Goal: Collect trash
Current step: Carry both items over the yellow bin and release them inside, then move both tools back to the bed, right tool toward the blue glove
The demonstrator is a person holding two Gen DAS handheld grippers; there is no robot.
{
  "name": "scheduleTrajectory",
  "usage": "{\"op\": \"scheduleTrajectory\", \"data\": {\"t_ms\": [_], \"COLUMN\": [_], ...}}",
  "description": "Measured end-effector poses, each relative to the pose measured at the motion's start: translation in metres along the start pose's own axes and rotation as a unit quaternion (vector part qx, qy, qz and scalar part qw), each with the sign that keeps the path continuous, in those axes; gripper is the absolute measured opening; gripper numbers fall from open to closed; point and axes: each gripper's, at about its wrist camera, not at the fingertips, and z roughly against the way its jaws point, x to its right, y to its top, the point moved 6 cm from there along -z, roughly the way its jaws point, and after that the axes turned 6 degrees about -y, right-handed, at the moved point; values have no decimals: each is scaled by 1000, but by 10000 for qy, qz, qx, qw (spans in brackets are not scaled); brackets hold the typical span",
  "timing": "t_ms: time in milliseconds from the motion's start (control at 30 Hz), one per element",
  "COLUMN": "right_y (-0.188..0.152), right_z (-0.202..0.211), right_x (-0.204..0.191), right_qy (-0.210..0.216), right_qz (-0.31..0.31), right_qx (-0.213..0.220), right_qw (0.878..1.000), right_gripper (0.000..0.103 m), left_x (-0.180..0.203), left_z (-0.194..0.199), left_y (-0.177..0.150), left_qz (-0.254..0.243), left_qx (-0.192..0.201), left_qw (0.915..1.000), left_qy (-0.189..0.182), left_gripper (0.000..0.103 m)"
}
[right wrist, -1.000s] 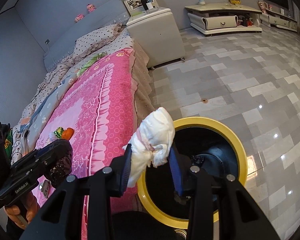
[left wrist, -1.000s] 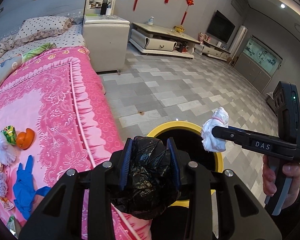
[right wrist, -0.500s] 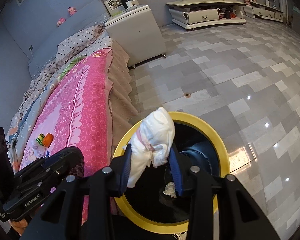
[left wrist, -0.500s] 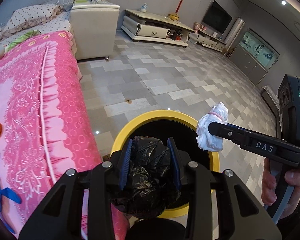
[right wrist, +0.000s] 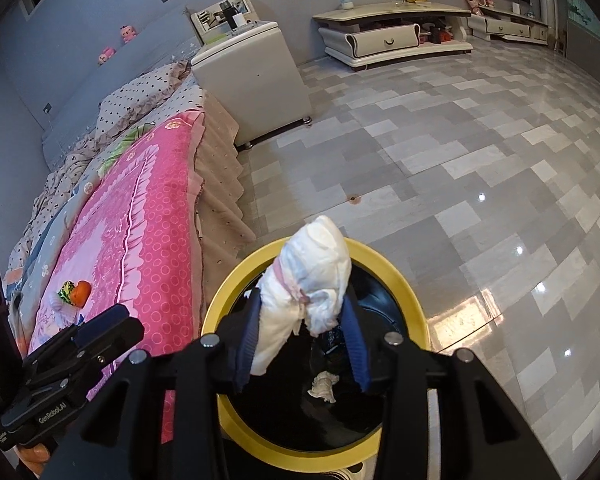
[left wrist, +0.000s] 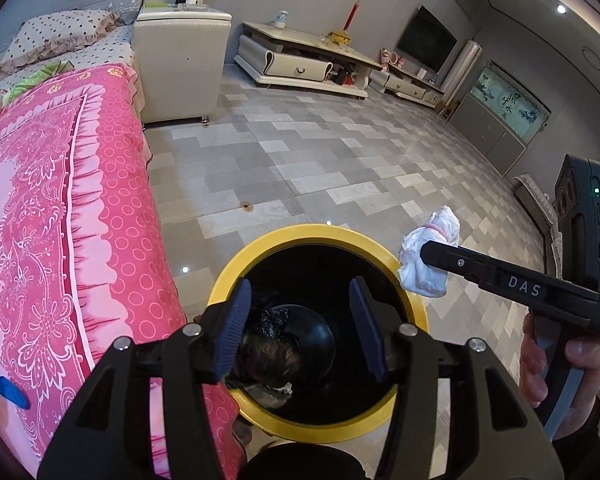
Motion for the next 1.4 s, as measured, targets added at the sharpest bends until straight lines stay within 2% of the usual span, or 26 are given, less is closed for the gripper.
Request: {"op": "scheduleTrajectory", "data": {"t_ms": [67, 300, 600, 767, 900, 1400], "right_y": [-1, -5, -14, -18, -20, -38], "right_z": [2, 7, 8, 11, 16, 21], "right_x": [2, 5, -14, -48, -83, -213], "right_qy": [-42, -171, -23, 202, 403, 1194], "right_qz": [-24, -137, -64, 229, 534, 1410], "right_qx": [4, 7, -119, -188, -158, -355], "right_qw": [10000, 9998, 9999, 9994, 9976, 9822], "right_gripper": [41, 56, 57, 58, 65, 66], "left_x": [1, -12, -55, -91, -119, -223], "left_z": [5, 27, 68, 101, 128, 222], "left_y": [-1, -2, -9, -14, -20, -51], "left_qz": [-17, -3, 131, 257, 382, 951], "left_qx": [42, 210, 370, 498, 595, 795], "left_qw": [10000, 9997, 9969, 9931, 9892, 9686], "left_qy": [-4, 156, 675, 1026, 1285, 2157], "left_gripper": [58, 71, 80, 82, 82, 82]}}
